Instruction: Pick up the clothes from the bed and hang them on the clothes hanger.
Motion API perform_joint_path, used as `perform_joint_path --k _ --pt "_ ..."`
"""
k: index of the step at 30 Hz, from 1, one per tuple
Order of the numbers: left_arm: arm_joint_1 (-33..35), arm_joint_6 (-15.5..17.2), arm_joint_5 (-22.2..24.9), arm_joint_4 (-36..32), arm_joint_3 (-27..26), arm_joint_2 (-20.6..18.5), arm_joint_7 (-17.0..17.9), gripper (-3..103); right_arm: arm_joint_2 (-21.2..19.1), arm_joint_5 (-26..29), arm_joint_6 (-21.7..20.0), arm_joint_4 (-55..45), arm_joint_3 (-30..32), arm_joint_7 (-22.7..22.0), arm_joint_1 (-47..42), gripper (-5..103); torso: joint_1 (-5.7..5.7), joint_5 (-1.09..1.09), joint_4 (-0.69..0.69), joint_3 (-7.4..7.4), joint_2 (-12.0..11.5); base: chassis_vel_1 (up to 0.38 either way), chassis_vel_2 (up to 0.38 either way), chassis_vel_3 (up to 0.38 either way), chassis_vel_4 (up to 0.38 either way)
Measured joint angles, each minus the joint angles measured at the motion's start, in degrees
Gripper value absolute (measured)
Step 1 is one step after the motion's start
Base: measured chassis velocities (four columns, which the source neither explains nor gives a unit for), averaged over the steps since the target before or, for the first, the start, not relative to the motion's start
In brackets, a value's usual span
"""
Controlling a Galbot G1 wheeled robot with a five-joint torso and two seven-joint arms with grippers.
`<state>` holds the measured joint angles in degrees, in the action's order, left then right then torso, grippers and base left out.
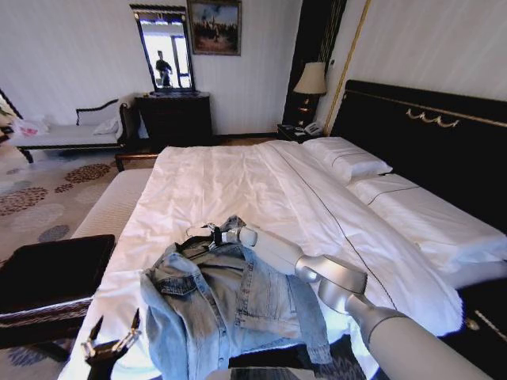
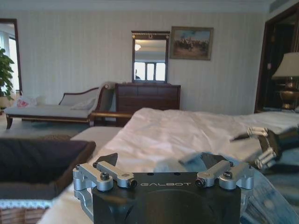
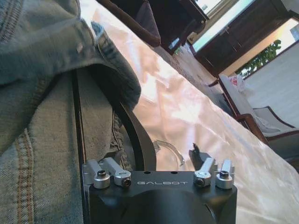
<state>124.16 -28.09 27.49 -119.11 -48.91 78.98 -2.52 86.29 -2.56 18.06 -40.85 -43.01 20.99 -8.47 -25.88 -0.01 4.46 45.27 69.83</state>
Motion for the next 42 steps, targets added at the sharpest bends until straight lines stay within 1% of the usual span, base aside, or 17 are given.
perform_joint_path --k 3,9,10,11,14,15,16,19,23,25,27,30,32,33,34,37,42 --pt "0.0 0.7 1.1 -1.1 -1.3 -0.5 0.2 100 0.0 0.3 -1.1 0.0 -0.5 -0.4 0.1 75 0.00 0.00 0.00 0.00 0.0 0.000 0.000 0.000 0.000" --pt "0.0 3.5 3.1 -4.4 -4.4 -1.6 1.3 100 -1.4 5.5 -4.6 -0.8 -3.1 0.4 1.3 94 0.00 0.00 0.01 0.00 0.0 0.000 0.000 0.000 0.000" --pt "-0.9 7.4 6.0 -6.5 -6.7 -2.9 2.6 100 -2.0 9.3 -6.9 -0.8 -4.3 0.9 1.8 98 0.00 0.00 0.01 0.00 0.0 0.000 0.000 0.000 0.000" --pt "-0.9 7.4 6.0 -6.5 -6.7 -2.9 2.6 100 -2.0 9.3 -6.9 -0.8 -4.3 0.9 1.8 98 0.00 0.00 0.01 0.00 0.0 0.000 0.000 0.000 0.000" --pt "-5.3 17.6 13.5 -7.6 -10.5 -5.8 6.9 100 -2.5 14.1 -9.7 -0.6 -5.2 1.0 2.1 100 0.00 0.00 0.00 0.00 0.0 0.000 0.000 0.000 0.000" --pt "-7.9 21.5 16.9 -6.6 -11.9 -7.4 8.4 100 -2.3 15.0 -10.4 -0.3 -5.3 0.7 2.2 100 0.00 0.01 0.01 0.00 0.0 0.000 0.000 0.000 0.000" --pt "-7.9 21.5 16.9 -6.6 -11.9 -7.4 8.4 100 -2.3 15.0 -10.4 -0.3 -5.3 0.7 2.2 100 0.00 0.01 0.01 0.00 0.0 0.000 0.000 0.000 0.000" --pt "-14.3 30.4 22.3 -1.8 -13.4 -11.6 11.6 100 -2.0 18.1 -12.2 -0.1 -5.3 -0.4 2.2 100 -0.01 -0.02 0.03 0.00 0.0 0.000 0.000 0.000 0.000" --pt "-17.1 33.8 25.3 0.1 -13.4 -13.5 12.5 100 -1.7 20.4 -13.4 -0.5 -5.1 -1.0 2.2 100 -0.01 -0.02 0.01 0.00 0.0 0.000 0.000 0.000 0.000" --pt "-21.1 38.0 29.2 2.6 -11.9 -16.5 12.8 100 -1.6 22.1 -14.2 -0.9 -4.9 -1.6 2.3 100 0.00 0.00 -0.04 0.00 0.0 0.000 0.000 0.000 0.000" --pt "-23.0 38.9 29.8 3.9 -10.9 -17.9 12.8 100 -1.9 21.7 -14.0 -1.3 -4.5 -1.6 2.4 98 0.00 0.00 -0.03 0.00 0.0 0.000 0.000 0.000 0.000" --pt "-29.6 40.5 31.0 8.4 -6.9 -23.8 11.5 100 -3.7 21.1 -13.3 -4.8 -3.1 -2.5 2.6 100 0.00 -0.03 0.04 0.01 0.0 0.000 0.000 0.000 0.000" --pt "-32.3 40.5 31.8 11.0 -4.6 -27.9 8.7 100 -5.1 22.4 -13.2 -8.7 -2.3 -3.4 2.6 100 -0.02 -0.01 0.04 0.01 0.0 0.000 0.000 0.000 0.000" --pt "-32.3 40.5 31.8 11.0 -4.6 -27.9 8.7 100 -5.1 22.4 -13.2 -8.7 -2.3 -3.4 2.6 100 -0.02 -0.01 0.04 0.01 0.0 0.000 0.000 0.000 0.000" --pt "-34.7 40.3 31.8 13.9 -2.1 -31.8 5.6 100 -6.8 24.0 -13.5 -12.6 -1.9 -4.1 2.6 100 -0.02 0.01 0.02 0.01 0.0 0.000 0.000 0.000 0.000" --pt "-39.2 39.9 31.5 20.1 3.2 -36.6 2.1 100 -9.5 25.3 -13.6 -18.5 -1.7 -5.0 2.9 100 -0.01 0.01 0.01 0.01 0.0 0.000 0.000 0.000 0.000" --pt "-44.8 40.2 32.0 26.0 10.2 -39.3 -0.7 100 -13.0 27.1 -14.5 -25.4 -1.5 -6.9 2.9 100 0.00 0.00 -0.01 0.00 0.0 0.000 0.000 0.000 0.000"
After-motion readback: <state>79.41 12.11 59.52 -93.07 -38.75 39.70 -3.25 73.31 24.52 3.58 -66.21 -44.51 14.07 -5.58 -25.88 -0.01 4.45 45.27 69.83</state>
